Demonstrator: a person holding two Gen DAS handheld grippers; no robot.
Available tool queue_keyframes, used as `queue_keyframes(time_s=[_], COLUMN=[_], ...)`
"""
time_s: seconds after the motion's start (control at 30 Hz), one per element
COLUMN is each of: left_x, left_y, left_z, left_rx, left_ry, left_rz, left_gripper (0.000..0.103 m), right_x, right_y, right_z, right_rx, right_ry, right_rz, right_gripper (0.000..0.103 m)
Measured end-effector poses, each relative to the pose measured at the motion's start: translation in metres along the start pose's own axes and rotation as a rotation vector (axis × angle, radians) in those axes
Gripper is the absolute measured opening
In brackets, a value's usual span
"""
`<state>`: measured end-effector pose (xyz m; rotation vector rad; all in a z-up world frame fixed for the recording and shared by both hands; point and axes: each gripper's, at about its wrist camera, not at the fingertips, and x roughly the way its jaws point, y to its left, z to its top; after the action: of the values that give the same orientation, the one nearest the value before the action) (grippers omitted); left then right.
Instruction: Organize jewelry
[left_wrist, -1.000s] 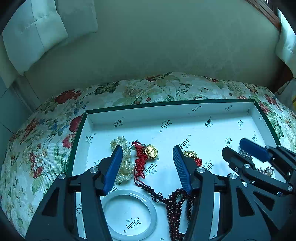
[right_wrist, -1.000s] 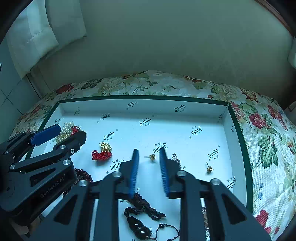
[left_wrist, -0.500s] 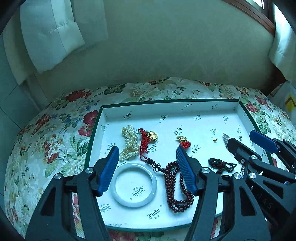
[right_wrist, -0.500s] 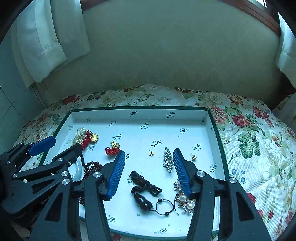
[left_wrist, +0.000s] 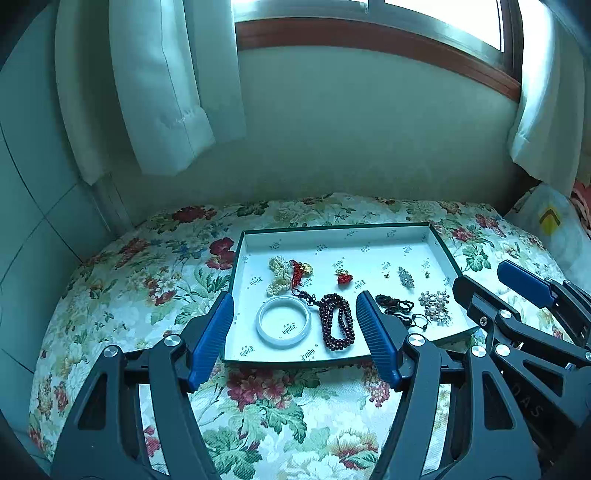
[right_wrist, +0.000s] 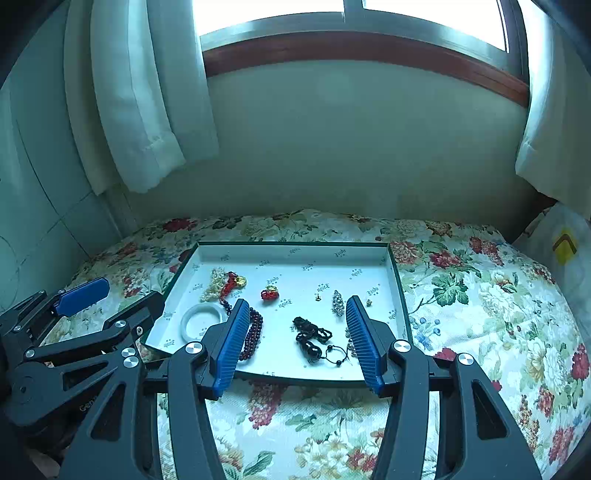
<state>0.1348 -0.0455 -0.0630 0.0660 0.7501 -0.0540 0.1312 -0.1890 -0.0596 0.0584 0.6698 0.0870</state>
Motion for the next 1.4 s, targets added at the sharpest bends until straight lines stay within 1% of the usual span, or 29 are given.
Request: queue_keyframes(time_s=[0.17, 0.33, 0.57, 0.8, 1.17, 1.23, 1.3, 1.4], left_x=[-0.040, -0.073, -0.111, -0.131, -0.143, -0.145, -0.146, -0.148], left_y=[-0.002, -0.004, -0.004, -0.001, 0.005, 0.006, 0.007, 0.009], left_z=[-0.004, -0.009, -0.017, -0.024, -0.032, -0.033, -0.033, -0.034], left_rx=[-0.004, -0.011, -0.015, -0.020, -0.029, -0.031, -0.034, -0.036], left_ry=[-0.036, -0.059, -0.097, -0.120, -0.132, -0.134, -0.137, -0.143], left_rz=[-0.004, -0.008, -0.004, -0.006, -0.012, -0.007, -0.001, 0.000], left_gripper=[0.068, 0.069, 0.069, 0.069, 0.069, 0.071, 0.075, 0.078], right_x=[-0.039, -0.074, -0.110, -0.128, -0.142, -0.143, -0.144, -0.146], right_y=[0.006, 0.010, 0.014, 0.017, 0.025, 0.027, 0.027, 0.027], right_z=[-0.004, -0.009, -0.016, -0.019, -0.025, -0.025, -0.026, -0.026], right_rx=[0.000, -0.007, -0.014, -0.022, -0.035, -0.037, -0.037, -0.035], right_ry=[-0.042, -0.075, -0.120, -0.141, -0.156, -0.156, -0.159, -0.163], right_rz=[0.008, 0.011, 0.016, 0.018, 0.010, 0.008, 0.007, 0.004], right_gripper=[0.055, 0.055, 0.055, 0.055, 0.055, 0.055, 0.055, 0.055])
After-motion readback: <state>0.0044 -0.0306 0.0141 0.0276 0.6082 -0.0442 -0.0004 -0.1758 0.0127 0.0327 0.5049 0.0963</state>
